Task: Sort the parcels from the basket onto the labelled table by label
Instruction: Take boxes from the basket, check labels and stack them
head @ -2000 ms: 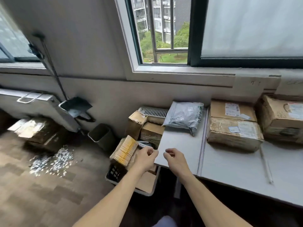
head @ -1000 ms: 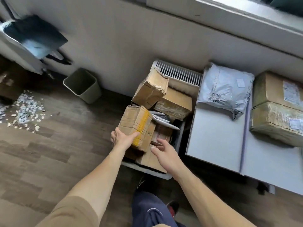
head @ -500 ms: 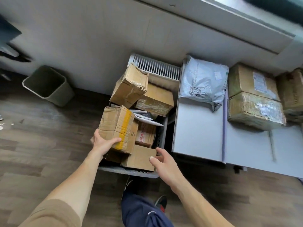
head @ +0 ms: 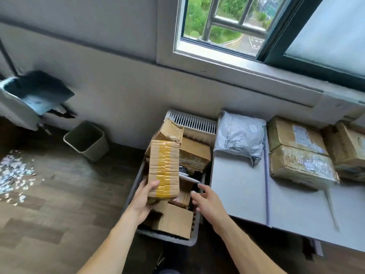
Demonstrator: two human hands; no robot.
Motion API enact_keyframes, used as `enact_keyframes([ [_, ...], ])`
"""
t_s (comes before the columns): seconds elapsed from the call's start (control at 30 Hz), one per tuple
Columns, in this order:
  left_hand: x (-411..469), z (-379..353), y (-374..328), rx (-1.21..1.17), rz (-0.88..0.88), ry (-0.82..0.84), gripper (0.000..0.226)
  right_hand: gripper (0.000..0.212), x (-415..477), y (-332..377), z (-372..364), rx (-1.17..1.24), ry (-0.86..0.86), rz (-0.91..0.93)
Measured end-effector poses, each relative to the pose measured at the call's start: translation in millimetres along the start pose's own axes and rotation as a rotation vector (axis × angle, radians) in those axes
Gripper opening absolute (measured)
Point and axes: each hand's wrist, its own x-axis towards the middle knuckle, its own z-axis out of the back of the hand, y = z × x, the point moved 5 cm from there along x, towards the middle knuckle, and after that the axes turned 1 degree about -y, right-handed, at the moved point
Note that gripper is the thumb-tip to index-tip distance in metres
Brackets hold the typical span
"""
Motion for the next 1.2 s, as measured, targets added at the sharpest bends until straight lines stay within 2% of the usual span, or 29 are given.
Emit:
enact_keyframes([
  [0.07,-15.7,-19.4,-7.4,-0.017,0.003,0.069,0.061,0.062,-3.7,7.9,8.2,0.039,0.009,0.037],
  [0.13,-27.6,-37.7,-11.1,-0.001,0.011,0.105,0.055,0.063,-5.4,14.6,23.1,0.094,0.011,0.067],
  [0.27,-57.2,-95.1,-24.0,0.056,-0.024,0.219,0.057,0.062,-9.3,21.3,77.2,0.183,-0.018,0.160],
  [0.4,-91.8,-177.3,-27.1,0.040,-0.081,0.362,0.079,0.076,-26.0,13.4,149.8,0.344,-0.001,0.202],
  [0.47,-111.7,-225.1,-20.4,0.012,-0.090,0.459,0.086,0.078,-42.6,4.9,186.6,0.477,0.074,0.236],
  [0.57,-139.7,-291.3,-6.3,-0.076,-0.084,0.604,0.084,0.065,-66.9,-6.0,238.4,0.663,0.244,0.307],
  [0.7,-164.1,-354.7,18.4,0.015,-0.100,0.779,0.077,0.081,-96.9,-10.0,295.0,0.823,0.457,0.437],
  [0.77,-166.7,-372.8,29.2,0.122,-0.084,0.755,0.083,0.077,-102.3,-11.7,316.6,0.875,0.493,0.465],
  [0.87,-159.1,-383.9,27.4,0.254,-0.104,0.559,0.080,0.064,-102.9,-13.2,344.0,0.946,0.448,0.450],
  [0.97,-148.6,-396.3,8.9,0.423,-0.224,0.377,0.056,0.037,-98.9,-12.8,368.4,0.916,0.280,0.411],
  [1.03,-139.4,-406.2,-7.5,0.389,-0.284,0.304,0.051,0.038,-91.2,-9.7,381.9,0.860,0.148,0.444],
  [1.1,-129.4,-415.3,-24.3,0.361,-0.347,0.267,0.060,0.060,-82.0,-4.2,390.5,0.807,0.060,0.490],
  [1.2,-118.0,-436.5,-39.0,0.453,-0.411,0.338,0.103,0.065,-76.9,5.5,396.0,0.798,-0.005,0.496],
])
